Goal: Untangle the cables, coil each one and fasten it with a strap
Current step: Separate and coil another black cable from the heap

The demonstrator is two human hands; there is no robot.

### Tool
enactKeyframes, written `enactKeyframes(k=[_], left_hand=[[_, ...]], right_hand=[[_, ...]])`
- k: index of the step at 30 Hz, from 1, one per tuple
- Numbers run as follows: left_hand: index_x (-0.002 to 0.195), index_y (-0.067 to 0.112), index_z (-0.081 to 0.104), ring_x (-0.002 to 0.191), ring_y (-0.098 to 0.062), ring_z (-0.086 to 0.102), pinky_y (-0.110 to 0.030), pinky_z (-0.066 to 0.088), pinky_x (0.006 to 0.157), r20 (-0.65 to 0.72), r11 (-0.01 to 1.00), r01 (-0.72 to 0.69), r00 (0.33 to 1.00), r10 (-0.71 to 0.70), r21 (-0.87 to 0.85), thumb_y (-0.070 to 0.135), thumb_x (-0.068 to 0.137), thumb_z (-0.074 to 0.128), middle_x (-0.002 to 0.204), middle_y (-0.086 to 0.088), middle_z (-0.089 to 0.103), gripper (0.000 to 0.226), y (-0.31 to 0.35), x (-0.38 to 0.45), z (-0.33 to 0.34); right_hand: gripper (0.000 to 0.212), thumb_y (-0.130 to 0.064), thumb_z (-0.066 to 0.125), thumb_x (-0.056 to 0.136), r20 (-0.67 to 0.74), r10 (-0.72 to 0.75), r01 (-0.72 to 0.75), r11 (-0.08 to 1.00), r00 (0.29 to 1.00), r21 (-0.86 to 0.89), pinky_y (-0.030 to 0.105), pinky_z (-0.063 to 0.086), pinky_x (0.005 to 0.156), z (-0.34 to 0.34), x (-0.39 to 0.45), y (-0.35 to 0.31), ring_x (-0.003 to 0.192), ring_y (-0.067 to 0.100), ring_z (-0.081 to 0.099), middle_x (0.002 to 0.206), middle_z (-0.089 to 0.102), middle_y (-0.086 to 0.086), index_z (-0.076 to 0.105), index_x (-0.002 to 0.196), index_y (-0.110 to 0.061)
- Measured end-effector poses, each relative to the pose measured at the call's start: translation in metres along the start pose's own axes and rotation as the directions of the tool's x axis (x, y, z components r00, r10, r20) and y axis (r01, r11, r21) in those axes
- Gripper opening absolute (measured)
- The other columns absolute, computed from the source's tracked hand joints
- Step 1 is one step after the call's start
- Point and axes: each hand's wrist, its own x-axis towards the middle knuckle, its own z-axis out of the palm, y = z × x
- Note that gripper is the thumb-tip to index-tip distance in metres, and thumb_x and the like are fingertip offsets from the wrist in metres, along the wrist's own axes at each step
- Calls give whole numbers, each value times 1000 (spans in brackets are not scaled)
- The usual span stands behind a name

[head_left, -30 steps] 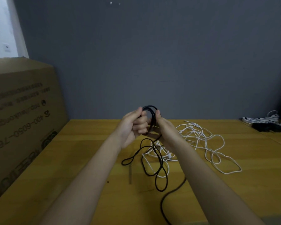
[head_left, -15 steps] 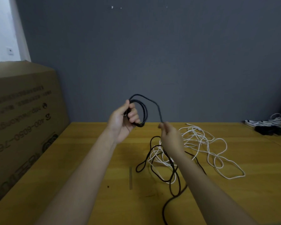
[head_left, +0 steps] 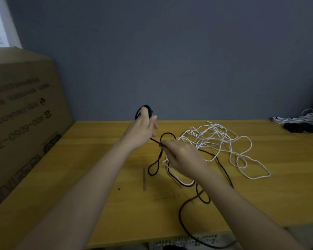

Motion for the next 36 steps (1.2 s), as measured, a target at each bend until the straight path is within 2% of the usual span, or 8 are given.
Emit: enactKeyframes(k=[9, 15, 17, 20, 23, 26, 31, 36], left_hand=[[75, 18, 43, 63, -19, 45, -34, 31, 59, 279, 979, -35, 960, -23, 199, 51, 97, 38, 67, 1, 44, 40, 5, -10, 15], [76, 9, 52, 48, -10, 34, -25, 30, 50, 415, 992, 86, 909, -38, -97, 57, 88, 47, 54, 5, 38, 50, 19, -11, 13], [69, 14, 45, 39, -7, 24, -19, 22, 41, 450, 915, 212, 892, -37, -344, 44, 94, 48, 46, 9, 30, 39, 26, -14, 8], [61, 18, 35, 33, -5, 16, -17, 17, 36, 413, 613, 331, 911, -8, -717, 41, 87, 48, 40, 11, 21, 37, 35, -17, 5], [63, 20, 33, 32, -3, 16, -17, 21, 34, 326, 410, 315, 944, -46, -856, 41, 96, 39, 40, 12, 19, 39, 41, -12, 4], [66, 21, 35, 32, -3, 17, -17, 23, 35, 230, 272, 246, 969, -89, -931, 43, 101, 32, 41, 12, 20, 41, 42, -6, -2], [68, 20, 38, 35, -4, 17, -17, 22, 38, 74, 149, 116, 962, -263, -982, 41, 102, 34, 43, 11, 23, 41, 33, -1, -20], [70, 19, 40, 36, -5, 18, -17, 24, 39, 39, 208, 105, 954, -297, -972, 41, 103, 34, 44, 10, 24, 40, 25, -3, -22]], right_hand=[[33, -46, 49, 95, 110, 291, -273, 950, 950, -155, 31, 37, 61, -28, 12, 50, 84, 22, 57, 90, 61, 0, 69, 98, -19], [26, -37, 55, 92, -91, 340, -349, 930, 936, -113, 35, 38, 77, -23, 14, 75, 91, 28, 55, 93, 65, 4, 72, 101, -18], [25, -31, 57, 94, -107, 395, -393, 919, 912, 44, 32, 38, 80, -23, 15, 72, 98, 25, 54, 103, 65, 3, 69, 110, -16], [27, -26, 51, 98, -38, 384, -374, 914, 923, 155, 25, 31, 77, -13, 10, 63, 100, 24, 54, 105, 66, 5, 65, 115, -12], [33, -30, 40, 102, 115, 403, -416, 899, 908, 135, 29, 31, 78, 4, -3, 55, 100, 28, 51, 106, 61, 9, 55, 123, -9], [42, -33, 36, 103, 305, 434, -482, 871, 848, 99, 37, 35, 100, 20, -19, 53, 118, 23, 39, 126, 50, 4, 39, 141, -15], [37, -23, 45, 101, 216, 494, -536, 813, 842, 228, 24, 39, 95, 21, -32, 51, 122, 19, 47, 135, 45, -1, 48, 136, -14], [45, -42, 50, 97, 208, 402, -395, 916, 892, -78, 30, 34, 99, 13, -26, 55, 129, 18, 41, 136, 53, -4, 50, 137, -20]])
